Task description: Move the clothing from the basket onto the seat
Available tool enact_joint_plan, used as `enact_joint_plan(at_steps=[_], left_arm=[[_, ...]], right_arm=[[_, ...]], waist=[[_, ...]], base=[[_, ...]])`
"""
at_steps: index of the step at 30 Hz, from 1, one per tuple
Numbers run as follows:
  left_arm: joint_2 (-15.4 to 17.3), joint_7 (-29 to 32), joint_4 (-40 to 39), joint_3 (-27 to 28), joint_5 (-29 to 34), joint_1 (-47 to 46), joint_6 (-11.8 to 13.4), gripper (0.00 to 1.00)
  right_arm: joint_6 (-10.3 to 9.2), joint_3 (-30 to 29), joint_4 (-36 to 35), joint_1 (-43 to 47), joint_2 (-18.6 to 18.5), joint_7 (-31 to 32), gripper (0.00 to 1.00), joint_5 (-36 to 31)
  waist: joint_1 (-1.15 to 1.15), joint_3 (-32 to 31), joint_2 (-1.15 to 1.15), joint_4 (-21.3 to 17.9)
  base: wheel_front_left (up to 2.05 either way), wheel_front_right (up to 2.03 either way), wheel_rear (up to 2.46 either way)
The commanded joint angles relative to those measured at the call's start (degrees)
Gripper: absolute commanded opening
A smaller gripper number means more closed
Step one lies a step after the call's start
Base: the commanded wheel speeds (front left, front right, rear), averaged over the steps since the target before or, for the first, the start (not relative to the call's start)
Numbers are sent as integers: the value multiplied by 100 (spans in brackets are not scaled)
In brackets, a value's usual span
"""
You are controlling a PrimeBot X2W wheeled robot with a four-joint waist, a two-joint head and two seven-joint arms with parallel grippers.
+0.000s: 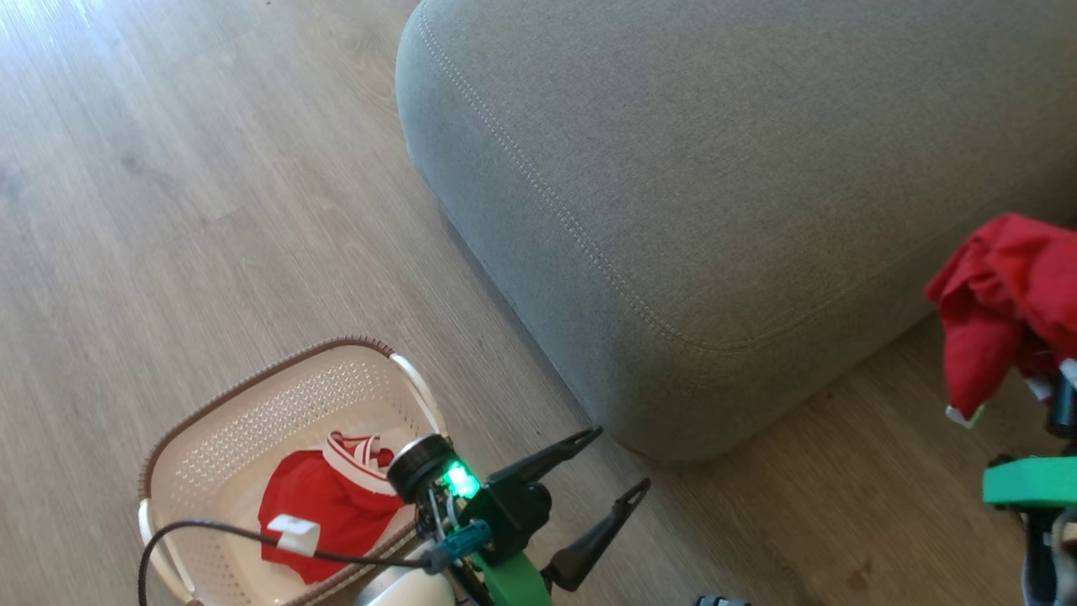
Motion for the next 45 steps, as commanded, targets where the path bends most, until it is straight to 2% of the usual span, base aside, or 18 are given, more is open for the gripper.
enact_joint_plan(at_steps=[1, 13, 20, 28, 33, 39, 45], left_arm=[[64, -29, -220, 244, 5, -73, -5, 100], [462, -29, -571, 597, 232, 243, -5, 100], [895, -29, -905, 650, 293, 176, -5, 100], [1284, -29, -1284, 654, 273, -32, -5, 100], [1448, -29, -1451, 575, 308, -99, -5, 100], [1517, -29, -1551, 601, 300, -113, -5, 100], [1509, -29, -1586, 699, 296, -140, -5, 100]], right_arm=[[-1, 192, -194, -261, -68, -54, 0, -86], [-1, 942, -14, -1797, -80, -54, 0, -567], [-1, 837, 453, -2984, -361, -54, 0, -511], [-1, 603, 1416, -4404, -728, -54, 0, -579], [-1, 174, 2314, -5191, -981, -54, 0, -660], [-1, -760, 3457, -5999, -1144, 180, 0, -771], [-1, -1681, 4153, -6504, -1250, 632, 0, -1374]], waist=[[0, 25, 0, -13], [0, 697, 0, -34], [0, 1394, 0, 364], [0, 2148, 0, 892], [0, 2516, 0, 1187], [0, 2801, 0, 1450], [0, 2995, 0, 1643]], base=[[0, 0, 0], [0, 0, 0], [0, 0, 0], [0, 0, 0], [0, 0, 0], [0, 0, 0], [0, 0, 0]])
